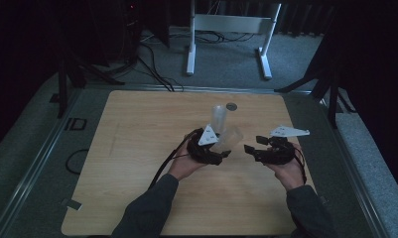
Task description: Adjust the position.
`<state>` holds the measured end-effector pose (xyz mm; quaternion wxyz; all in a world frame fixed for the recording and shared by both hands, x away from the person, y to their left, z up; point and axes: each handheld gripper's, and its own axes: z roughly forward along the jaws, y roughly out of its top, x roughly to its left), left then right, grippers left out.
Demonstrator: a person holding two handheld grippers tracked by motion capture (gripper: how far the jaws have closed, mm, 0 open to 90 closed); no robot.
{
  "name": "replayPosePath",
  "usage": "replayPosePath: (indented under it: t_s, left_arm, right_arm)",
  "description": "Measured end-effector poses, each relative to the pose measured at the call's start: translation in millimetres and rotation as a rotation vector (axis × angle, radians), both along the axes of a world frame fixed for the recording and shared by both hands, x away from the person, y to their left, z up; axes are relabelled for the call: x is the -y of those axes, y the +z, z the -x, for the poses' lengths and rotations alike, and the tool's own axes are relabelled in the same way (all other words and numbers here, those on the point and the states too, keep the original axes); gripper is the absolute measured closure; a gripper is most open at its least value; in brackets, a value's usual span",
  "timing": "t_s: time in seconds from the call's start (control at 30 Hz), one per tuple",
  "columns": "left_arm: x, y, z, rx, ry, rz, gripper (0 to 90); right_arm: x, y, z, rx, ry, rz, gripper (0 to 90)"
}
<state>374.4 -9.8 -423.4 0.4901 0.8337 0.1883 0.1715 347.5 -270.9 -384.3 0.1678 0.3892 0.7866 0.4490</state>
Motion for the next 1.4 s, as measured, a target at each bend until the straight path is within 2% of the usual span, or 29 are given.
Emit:
replayPosePath:
  t_s: [0.07, 0.4, 0.57, 0.7, 0.83, 1.03, 1.13, 1.4]
  left_arm:
    - [0.3, 0.2, 0.5, 0.003, -0.003, -0.003, 29.2]
    - [0.7, -0.7, 1.2, 0.000, -0.021, -0.029, 29.4]
    - [1.4, -1.8, 1.2, -0.005, -0.034, -0.038, 29.4]
    - [2.4, -3.0, 0.5, -0.013, -0.052, -0.059, 29.4]
    - [4.4, -3.7, 0.9, -0.019, -0.066, -0.076, 29.4]
    - [4.8, -3.9, 0.7, -0.013, -0.079, -0.104, 29.5]
    - [5.9, -5.0, 1.2, -0.006, -0.078, -0.115, 29.6]
    - [8.3, -7.4, 1.3, -0.012, -0.103, -0.141, 29.6]
  right_arm:
    - [-0.1, 0.3, 0.1, 0.001, 0.002, 0.006, 34.3]
    - [-2.7, -1.4, 1.5, 0.003, 0.002, 0.117, 33.4]
    - [-3.5, -0.6, 3.0, 0.012, 0.006, 0.157, 33.0]
    - [-4.3, 0.3, 3.7, 0.015, 0.014, 0.171, 33.0]
    - [-6.3, 0.3, 4.7, 0.018, 0.030, 0.206, 33.1]
    - [-6.1, -1.1, 5.6, 0.017, 0.049, 0.238, 33.4]
    - [-7.9, -1.8, 6.3, 0.023, 0.062, 0.269, 33.2]
    - [-10.3, -2.2, 6.9, 0.025, 0.092, 0.302, 32.2]
